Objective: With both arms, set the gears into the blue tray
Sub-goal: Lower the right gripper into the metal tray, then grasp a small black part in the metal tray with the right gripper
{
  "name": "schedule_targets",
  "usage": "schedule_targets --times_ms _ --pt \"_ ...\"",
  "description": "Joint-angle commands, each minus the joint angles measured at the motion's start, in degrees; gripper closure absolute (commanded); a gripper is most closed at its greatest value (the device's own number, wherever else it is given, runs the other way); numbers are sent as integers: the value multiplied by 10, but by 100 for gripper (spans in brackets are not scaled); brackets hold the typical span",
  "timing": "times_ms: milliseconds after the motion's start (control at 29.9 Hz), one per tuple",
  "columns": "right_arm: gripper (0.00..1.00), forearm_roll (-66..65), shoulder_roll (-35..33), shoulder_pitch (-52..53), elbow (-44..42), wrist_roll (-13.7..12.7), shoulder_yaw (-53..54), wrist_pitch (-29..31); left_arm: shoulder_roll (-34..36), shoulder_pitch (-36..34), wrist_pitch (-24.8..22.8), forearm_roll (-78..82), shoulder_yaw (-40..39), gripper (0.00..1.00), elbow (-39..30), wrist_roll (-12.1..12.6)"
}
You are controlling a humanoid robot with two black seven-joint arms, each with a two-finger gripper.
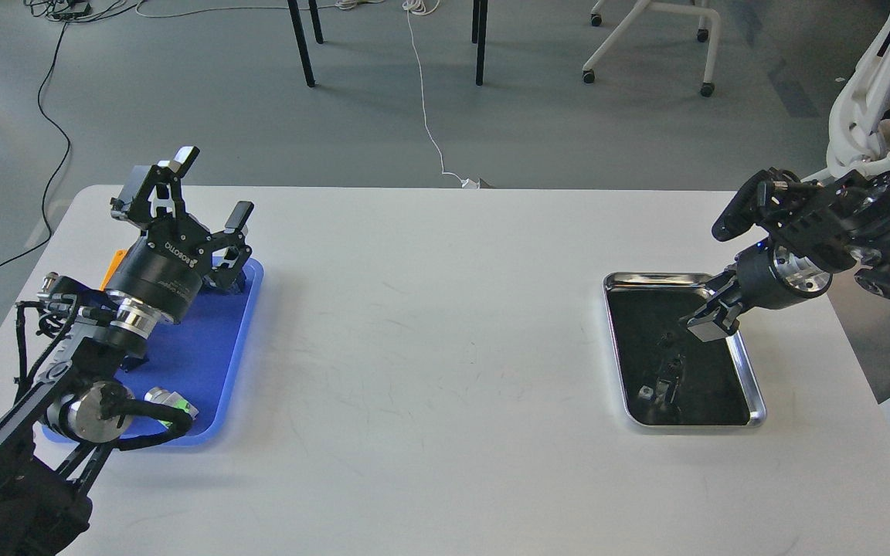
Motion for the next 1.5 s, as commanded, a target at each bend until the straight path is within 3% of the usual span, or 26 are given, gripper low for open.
schedule_targets --times_ms 0,468,602,1470 --pt "32 2 21 -12 -25 0 0 -3 1 0 0 0 -1 2 -4 0" --pt "34 2 31 -48 -46 0 0 -4 0 0 0 0 -1 2 -6 0" --pt "40 2 37 -56 -56 0 0 -12 0 0 -1 0 -1 2 -7 0" --pt "44 23 61 -72 -73 0 1 -17 4 15 -1 1 -3 2 -23 0"
